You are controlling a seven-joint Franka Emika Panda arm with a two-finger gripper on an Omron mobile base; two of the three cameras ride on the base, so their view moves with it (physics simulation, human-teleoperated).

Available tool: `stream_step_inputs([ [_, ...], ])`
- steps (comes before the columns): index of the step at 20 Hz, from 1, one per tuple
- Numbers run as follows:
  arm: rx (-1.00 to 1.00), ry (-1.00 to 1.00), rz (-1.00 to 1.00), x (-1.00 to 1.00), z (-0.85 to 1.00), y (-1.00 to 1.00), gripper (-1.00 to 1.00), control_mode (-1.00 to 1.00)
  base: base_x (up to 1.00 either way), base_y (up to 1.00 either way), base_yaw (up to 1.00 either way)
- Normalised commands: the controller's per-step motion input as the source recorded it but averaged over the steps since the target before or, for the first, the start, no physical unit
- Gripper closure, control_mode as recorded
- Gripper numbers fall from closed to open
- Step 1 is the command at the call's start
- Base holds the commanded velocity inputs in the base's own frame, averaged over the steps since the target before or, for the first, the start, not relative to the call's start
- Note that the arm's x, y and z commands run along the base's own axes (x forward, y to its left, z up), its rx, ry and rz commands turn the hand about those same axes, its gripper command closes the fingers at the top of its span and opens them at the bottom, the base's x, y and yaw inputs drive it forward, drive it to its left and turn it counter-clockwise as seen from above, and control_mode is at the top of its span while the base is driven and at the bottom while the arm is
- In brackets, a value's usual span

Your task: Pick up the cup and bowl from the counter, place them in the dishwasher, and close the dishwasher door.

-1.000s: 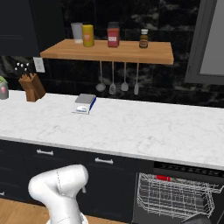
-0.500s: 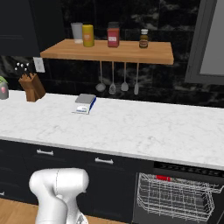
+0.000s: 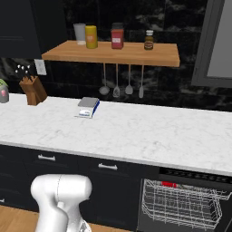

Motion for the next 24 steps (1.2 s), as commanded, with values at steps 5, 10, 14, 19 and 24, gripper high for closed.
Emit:
stream_step_inputs([
  [5, 0.02, -0.19, -0.02, 0.27, -0.29, -0.45, -1.0, -1.0, 0.0, 0.0, 0.0],
  [10, 0.0, -0.02, 0.01, 0.51, -0.25, -0.73, -1.0, -1.0, 0.0, 0.0, 0.0],
  [14, 0.0, 0.0, 0.02, 0.74, 0.0, -0.83, -1.0, -1.0, 0.0, 0.0, 0.0],
  [19, 0.0, -0.02, 0.03, 0.8, -0.4, -0.53, -1.0, -1.0, 0.0, 0.0, 0.0],
  [24, 0.0, -0.07, 0.03, 0.34, -0.72, 0.05, -1.0, -1.0, 0.0, 0.0, 0.0],
])
